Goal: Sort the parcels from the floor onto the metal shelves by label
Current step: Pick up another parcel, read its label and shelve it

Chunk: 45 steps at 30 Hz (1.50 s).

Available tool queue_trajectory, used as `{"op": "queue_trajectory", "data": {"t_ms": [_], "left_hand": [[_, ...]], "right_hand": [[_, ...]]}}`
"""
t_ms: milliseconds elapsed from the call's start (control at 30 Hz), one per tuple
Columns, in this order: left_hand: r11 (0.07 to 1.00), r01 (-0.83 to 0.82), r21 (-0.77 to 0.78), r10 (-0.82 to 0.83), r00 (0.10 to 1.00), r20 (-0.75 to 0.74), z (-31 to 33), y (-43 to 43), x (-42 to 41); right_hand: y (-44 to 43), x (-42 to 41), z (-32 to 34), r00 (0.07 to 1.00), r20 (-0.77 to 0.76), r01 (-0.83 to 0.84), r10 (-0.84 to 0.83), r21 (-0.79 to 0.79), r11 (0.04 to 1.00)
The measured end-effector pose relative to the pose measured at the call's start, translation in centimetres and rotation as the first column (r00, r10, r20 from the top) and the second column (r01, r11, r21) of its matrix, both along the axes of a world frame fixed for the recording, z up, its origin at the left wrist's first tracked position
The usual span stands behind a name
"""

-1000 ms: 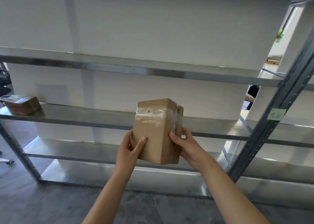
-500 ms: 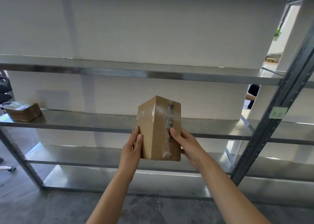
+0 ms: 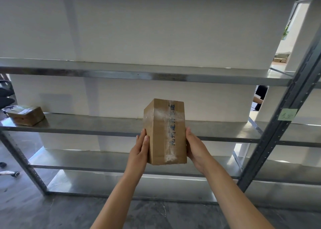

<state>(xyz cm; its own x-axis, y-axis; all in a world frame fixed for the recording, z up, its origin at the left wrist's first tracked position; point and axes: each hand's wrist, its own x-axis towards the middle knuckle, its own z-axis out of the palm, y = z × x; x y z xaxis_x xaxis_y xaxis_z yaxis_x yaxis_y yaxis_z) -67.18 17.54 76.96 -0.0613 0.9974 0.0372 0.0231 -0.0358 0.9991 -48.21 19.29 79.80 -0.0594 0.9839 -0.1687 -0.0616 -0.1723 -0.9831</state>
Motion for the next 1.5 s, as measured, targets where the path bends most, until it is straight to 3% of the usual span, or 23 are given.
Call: {"op": "queue_trajectory", "data": {"t_ms": [200, 400, 667, 967, 1200, 1500], "left_hand": [[0.999, -0.039, 0.014, 0.039, 0.999, -0.015, -0.1, 0.3, -0.9], [0.995, -0.058, -0.085, 0.063, 0.996, 0.059, 0.1, 0.5, -1.0], [0.996, -0.052, -0.068, 0.057, 0.997, 0.061, 0.7, 0.5, 0.0], [0.998, -0.047, -0.049, 0.053, 0.991, 0.125, 0.2, 0.7, -0.3], [0.994, -0.092, -0.057, 0.098, 0.988, 0.12, 1.5, 0.5, -0.2], [0.997, -0.068, -0.047, 0.074, 0.987, 0.146, 2.4, -0.5, -0.2]], "right_hand": [[0.3, -0.5, -0.3, 0.999, 0.013, -0.034, 0.034, -0.02, 0.999], [0.9, -0.5, -0.3, 0.996, 0.004, -0.092, 0.092, 0.033, 0.995], [1.1, 1.0, 0.3, 0.99, -0.111, -0.07, 0.083, 0.117, 0.991], [1.1, 1.3, 1.2, 0.997, 0.019, -0.078, 0.076, 0.173, 0.982], [1.1, 1.4, 0.1, 0.992, -0.094, -0.079, 0.087, 0.087, 0.993], [1.0, 1.0, -0.1, 0.985, -0.15, -0.07, 0.084, 0.099, 0.993]]}}
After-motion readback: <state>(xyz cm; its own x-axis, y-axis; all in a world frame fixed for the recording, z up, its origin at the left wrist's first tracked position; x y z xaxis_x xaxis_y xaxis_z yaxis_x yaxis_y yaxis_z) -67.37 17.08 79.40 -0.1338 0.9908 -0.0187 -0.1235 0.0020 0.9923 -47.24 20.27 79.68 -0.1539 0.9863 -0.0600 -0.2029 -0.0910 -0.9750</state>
